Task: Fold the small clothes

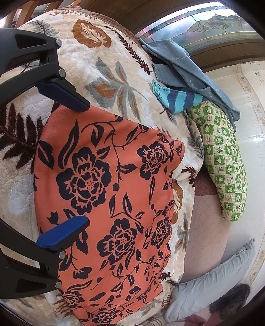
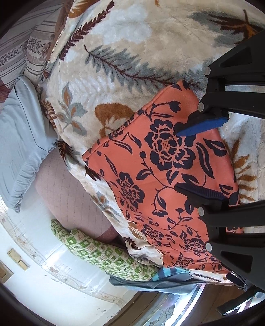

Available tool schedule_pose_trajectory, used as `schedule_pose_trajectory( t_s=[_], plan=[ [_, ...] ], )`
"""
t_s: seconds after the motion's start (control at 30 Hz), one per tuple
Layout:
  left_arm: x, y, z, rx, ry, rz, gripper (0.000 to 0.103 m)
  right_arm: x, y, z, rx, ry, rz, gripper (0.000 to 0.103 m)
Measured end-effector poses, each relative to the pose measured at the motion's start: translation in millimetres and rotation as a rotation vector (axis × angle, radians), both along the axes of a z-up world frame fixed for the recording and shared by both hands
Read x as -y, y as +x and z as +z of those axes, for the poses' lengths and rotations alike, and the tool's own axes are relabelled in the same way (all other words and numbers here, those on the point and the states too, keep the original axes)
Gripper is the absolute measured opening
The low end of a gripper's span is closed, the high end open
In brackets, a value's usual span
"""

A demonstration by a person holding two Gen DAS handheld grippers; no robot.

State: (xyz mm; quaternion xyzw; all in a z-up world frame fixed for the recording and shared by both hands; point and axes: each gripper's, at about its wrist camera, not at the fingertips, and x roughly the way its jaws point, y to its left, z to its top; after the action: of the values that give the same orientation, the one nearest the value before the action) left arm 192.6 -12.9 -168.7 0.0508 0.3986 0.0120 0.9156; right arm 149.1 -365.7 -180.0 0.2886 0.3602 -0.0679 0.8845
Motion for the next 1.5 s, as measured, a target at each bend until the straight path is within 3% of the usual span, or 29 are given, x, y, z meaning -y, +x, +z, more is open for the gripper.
schedule_pose_trajectory(
  t_s=[0.3,0.7,1.5],
  plan=[
    [1,0,1,0.002,0.000,-0.002,0.102,-31,0,9,0.038,-0.096,0.095,0.051],
    [2,0,0,0.000,0.000,-0.004,0.102,-63,5,-2,0.004,-0.153,0.206,0.051],
    [3,2,0,0.000,-0.004,-0.011,0.102,-65,7,-4,-0.005,-0.152,0.210,0.051]
  ],
)
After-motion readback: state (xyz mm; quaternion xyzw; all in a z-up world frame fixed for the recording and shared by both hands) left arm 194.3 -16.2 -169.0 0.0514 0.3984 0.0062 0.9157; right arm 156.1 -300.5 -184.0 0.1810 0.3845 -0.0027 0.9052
